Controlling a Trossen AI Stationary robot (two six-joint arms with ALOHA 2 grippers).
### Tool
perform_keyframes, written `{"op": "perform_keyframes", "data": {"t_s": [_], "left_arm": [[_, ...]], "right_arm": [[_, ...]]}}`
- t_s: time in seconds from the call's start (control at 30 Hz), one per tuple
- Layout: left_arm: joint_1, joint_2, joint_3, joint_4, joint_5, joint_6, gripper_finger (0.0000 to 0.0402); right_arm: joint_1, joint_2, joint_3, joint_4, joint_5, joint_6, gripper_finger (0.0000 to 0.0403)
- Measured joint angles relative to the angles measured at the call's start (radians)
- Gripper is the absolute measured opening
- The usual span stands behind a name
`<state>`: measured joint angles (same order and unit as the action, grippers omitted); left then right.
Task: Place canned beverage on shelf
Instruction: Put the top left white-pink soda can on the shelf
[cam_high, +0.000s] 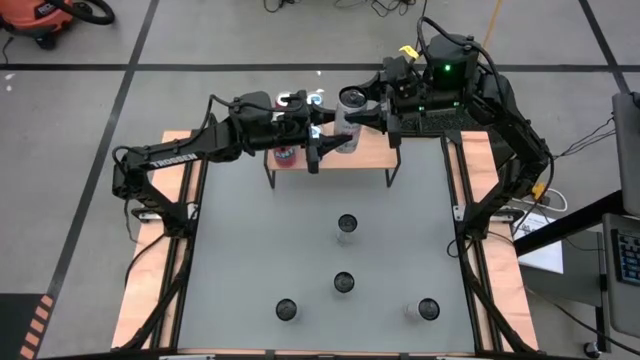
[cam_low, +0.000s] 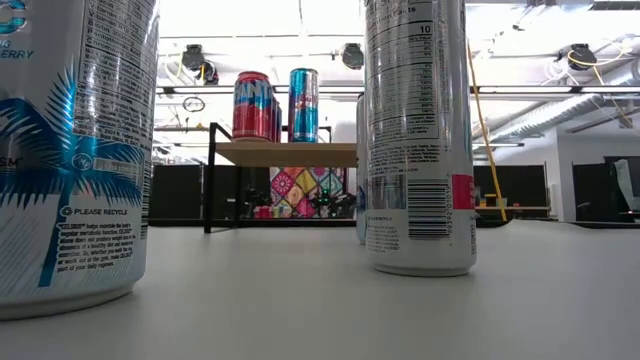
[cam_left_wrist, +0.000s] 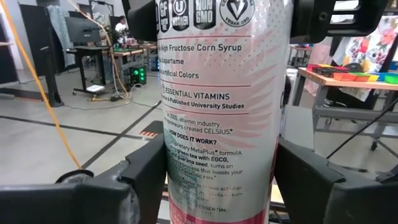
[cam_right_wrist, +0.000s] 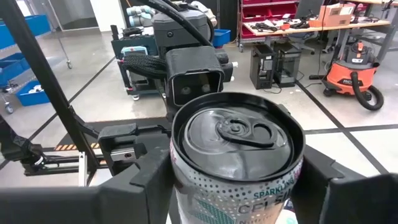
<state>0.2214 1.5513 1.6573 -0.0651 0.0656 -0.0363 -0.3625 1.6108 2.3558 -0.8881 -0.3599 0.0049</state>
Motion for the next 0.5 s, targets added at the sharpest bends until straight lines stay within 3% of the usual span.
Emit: {"op": "perform_keyframes", "data": {"t_s": [0.3,0.5], "left_arm": [[0.01,-0.024,0.003,0.008,-0.142,-0.064,0.0364],[0.018,-0.075,0.002,0.003,-0.235,-0.061,0.0377]], "right_arm": [[-0.107,-0.002,0.0,-0.024,-0.055,-0.033,0.0207],[-0.198,0.022,-0.001,-0.027,-0.104,-0.094,0.0206]]}}
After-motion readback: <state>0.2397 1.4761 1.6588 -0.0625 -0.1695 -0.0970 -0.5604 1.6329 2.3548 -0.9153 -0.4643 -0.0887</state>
